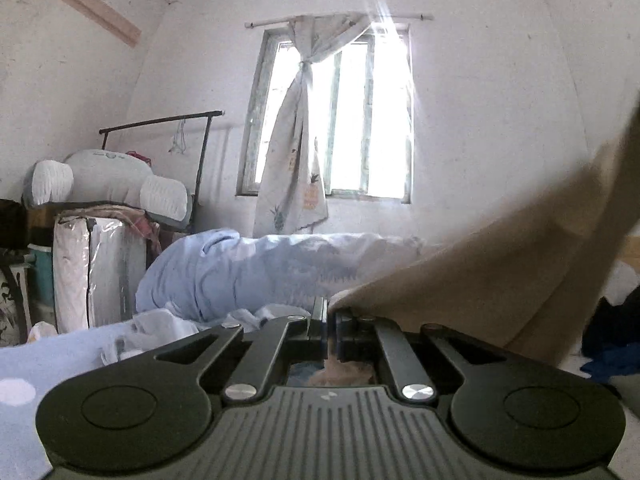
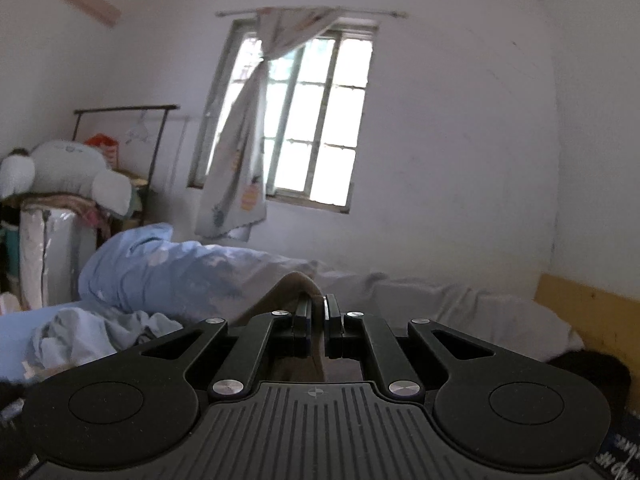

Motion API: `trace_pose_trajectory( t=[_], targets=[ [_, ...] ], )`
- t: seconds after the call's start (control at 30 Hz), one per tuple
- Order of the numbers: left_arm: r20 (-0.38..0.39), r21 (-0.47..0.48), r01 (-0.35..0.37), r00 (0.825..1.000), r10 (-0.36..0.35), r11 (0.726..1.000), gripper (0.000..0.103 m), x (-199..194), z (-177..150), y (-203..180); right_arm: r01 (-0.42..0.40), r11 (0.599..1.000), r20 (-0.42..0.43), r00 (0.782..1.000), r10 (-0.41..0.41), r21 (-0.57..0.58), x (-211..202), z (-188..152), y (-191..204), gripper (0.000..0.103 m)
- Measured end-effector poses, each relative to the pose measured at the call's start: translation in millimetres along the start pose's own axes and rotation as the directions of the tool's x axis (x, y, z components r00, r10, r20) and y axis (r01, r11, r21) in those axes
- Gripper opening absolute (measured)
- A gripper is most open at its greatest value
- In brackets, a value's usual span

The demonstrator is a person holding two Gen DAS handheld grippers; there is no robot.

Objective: Fold clothes

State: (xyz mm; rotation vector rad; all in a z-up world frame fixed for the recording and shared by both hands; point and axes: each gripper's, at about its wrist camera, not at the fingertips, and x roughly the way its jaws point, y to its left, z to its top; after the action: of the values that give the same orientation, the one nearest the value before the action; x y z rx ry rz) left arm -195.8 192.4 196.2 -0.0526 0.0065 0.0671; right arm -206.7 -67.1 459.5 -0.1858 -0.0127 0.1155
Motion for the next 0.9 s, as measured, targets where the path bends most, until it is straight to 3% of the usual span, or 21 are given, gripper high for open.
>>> trace_pose_trajectory(
  t=[0.2,0.3,0.6,0.67,0.8,0.9],
  targets=[
    [0.066,0.070,0.038,0.997,-0.043,0.997,0.007,0.1,66.2,1.0,0.013,0.999,0.068,0.998,-0.016,0.043,-34.1,14.0,-25.8,0.007],
    [0.134,0.095,0.060,0.988,-0.073,0.994,0.007,-6.4,110.8,-8.0,0.019,0.998,0.101,0.995,-0.025,0.064,-51.2,21.0,-38.6,0.007],
    [0.299,0.140,0.120,0.941,-0.157,0.983,0.007,-36.6,262.3,-47.6,0.031,0.991,0.200,0.978,-0.057,0.130,-102.3,42.0,-77.3,0.007],
    [0.338,0.140,0.134,0.925,-0.174,0.981,0.007,-44.5,291.9,-57.8,0.033,0.990,0.245,0.967,-0.067,0.141,-116.9,40.6,-109.1,0.007],
    [0.384,0.120,0.170,0.901,-0.203,0.978,0.007,-54.1,336.0,-71.9,0.015,0.989,0.335,0.940,-0.064,0.147,-159.1,59.5,-132.1,0.007],
    [0.407,0.137,0.159,0.891,-0.202,0.978,0.007,-54.9,353.4,-78.3,-0.059,0.986,0.367,0.930,-0.003,0.158,-188.3,67.0,-137.9,0.007]
  ],
)
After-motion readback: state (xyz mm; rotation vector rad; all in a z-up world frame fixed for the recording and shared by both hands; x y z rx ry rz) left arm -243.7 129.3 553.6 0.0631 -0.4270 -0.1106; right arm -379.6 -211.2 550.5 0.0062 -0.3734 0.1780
